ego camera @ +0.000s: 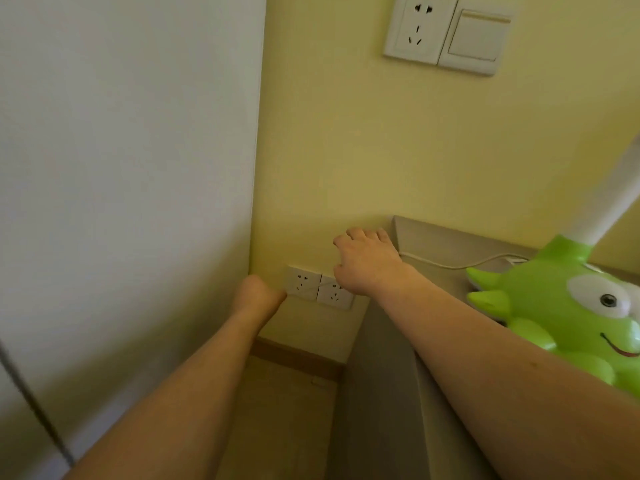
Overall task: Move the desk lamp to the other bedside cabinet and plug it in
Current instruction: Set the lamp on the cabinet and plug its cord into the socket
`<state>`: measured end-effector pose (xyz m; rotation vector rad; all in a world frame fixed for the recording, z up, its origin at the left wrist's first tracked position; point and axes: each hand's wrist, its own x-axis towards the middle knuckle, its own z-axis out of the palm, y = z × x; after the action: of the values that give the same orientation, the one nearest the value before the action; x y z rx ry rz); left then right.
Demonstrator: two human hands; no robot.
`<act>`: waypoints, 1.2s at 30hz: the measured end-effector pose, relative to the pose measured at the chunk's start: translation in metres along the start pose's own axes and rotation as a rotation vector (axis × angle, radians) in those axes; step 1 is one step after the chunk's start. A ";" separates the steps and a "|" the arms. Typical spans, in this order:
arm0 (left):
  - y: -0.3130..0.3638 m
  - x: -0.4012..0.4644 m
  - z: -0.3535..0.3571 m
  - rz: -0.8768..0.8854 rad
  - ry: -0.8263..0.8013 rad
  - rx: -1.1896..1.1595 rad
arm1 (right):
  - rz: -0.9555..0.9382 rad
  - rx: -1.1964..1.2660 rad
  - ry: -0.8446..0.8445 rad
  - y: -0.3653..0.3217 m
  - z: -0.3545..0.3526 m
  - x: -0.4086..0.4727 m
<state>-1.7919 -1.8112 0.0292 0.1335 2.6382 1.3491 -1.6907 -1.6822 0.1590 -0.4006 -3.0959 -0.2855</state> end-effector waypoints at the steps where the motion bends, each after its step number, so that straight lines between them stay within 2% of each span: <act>1: 0.000 0.007 0.005 -0.054 0.013 -0.223 | 0.002 0.001 -0.017 0.000 0.000 0.002; 6: -0.005 0.042 0.038 -0.289 0.040 -1.107 | 0.008 0.008 -0.115 0.004 0.008 0.009; 8: -0.005 0.051 0.052 -0.342 0.044 -1.344 | 0.005 0.025 -0.159 0.004 0.011 0.009; 10: -0.002 0.058 0.067 -0.369 0.055 -1.439 | -0.002 0.049 -0.203 0.004 0.013 0.011; 13: -0.001 0.063 0.087 -0.438 0.031 -1.307 | -0.007 0.084 -0.247 0.005 0.014 0.012; 16: -0.003 0.062 0.104 -0.462 -0.024 -0.967 | -0.020 0.097 -0.265 0.005 0.014 0.014; 19: -0.005 0.059 0.117 -0.316 -0.025 -0.660 | -0.027 0.098 -0.287 0.004 0.013 0.012; 27: -0.008 0.063 0.110 0.000 0.017 -0.100 | -0.017 -0.035 -0.365 0.001 0.008 0.007; 31: -0.007 0.063 0.108 0.062 0.037 0.001 | -0.022 -0.053 -0.367 0.001 0.005 0.005; 36: 0.000 0.066 0.105 0.027 -0.001 0.034 | -0.023 -0.083 -0.341 0.001 0.005 0.003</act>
<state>-1.8359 -1.7172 -0.0392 0.1743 2.6690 1.3124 -1.6929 -1.6795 0.1543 -0.4596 -3.4319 -0.3847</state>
